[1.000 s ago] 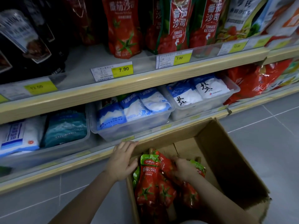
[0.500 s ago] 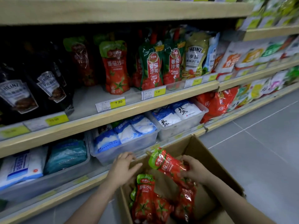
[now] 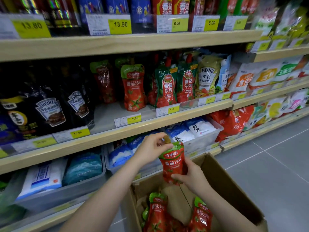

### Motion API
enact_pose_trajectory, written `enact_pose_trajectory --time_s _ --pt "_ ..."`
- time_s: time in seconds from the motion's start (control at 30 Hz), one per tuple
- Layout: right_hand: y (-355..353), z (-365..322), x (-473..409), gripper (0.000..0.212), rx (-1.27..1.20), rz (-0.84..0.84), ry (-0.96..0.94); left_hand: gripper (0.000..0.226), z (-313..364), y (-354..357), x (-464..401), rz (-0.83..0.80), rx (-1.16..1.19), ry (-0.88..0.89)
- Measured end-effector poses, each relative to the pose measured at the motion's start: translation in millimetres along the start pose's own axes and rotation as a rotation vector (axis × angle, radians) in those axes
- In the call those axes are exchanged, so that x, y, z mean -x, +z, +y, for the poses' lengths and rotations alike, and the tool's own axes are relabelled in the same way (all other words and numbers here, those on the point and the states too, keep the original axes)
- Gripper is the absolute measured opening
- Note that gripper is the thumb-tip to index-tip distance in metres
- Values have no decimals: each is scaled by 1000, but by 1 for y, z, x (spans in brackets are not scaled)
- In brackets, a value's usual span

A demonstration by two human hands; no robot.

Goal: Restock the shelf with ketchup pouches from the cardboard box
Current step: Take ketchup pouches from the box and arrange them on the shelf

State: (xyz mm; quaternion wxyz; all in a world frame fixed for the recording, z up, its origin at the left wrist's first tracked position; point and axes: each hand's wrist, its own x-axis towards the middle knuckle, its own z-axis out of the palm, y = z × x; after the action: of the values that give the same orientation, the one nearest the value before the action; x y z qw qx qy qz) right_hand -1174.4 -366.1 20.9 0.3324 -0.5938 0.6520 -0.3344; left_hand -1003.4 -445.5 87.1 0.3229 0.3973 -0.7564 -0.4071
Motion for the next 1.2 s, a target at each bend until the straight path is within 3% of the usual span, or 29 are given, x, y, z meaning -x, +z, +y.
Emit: enact_pose_trajectory --time_s 0.1,0.23,0.43,0.53,0.7,0.8,1.2 --pt "4 -14 -8 58 -50 86 7 10 16 -7 -6 52 34 11" --pt "-1 -30 -19 51 -236 46 -9 5 26 -30 -8 184 52 48" --pt "-26 -82 -48 45 -247 20 -171 21 6 -112 2 481 -743 270" --pt "-38 -122 -69 44 -281 45 -280 29 -9 -141 4 482 -987 260" --pt "-48 -181 -103 52 -260 51 -460 22 -36 -158 15 454 -1078 214" --pt "-42 -201 -124 51 -193 50 -509 33 -41 -156 17 511 -1175 225" --pt "1 -183 -173 55 -103 29 -329 39 -53 -153 11 580 -1273 228"
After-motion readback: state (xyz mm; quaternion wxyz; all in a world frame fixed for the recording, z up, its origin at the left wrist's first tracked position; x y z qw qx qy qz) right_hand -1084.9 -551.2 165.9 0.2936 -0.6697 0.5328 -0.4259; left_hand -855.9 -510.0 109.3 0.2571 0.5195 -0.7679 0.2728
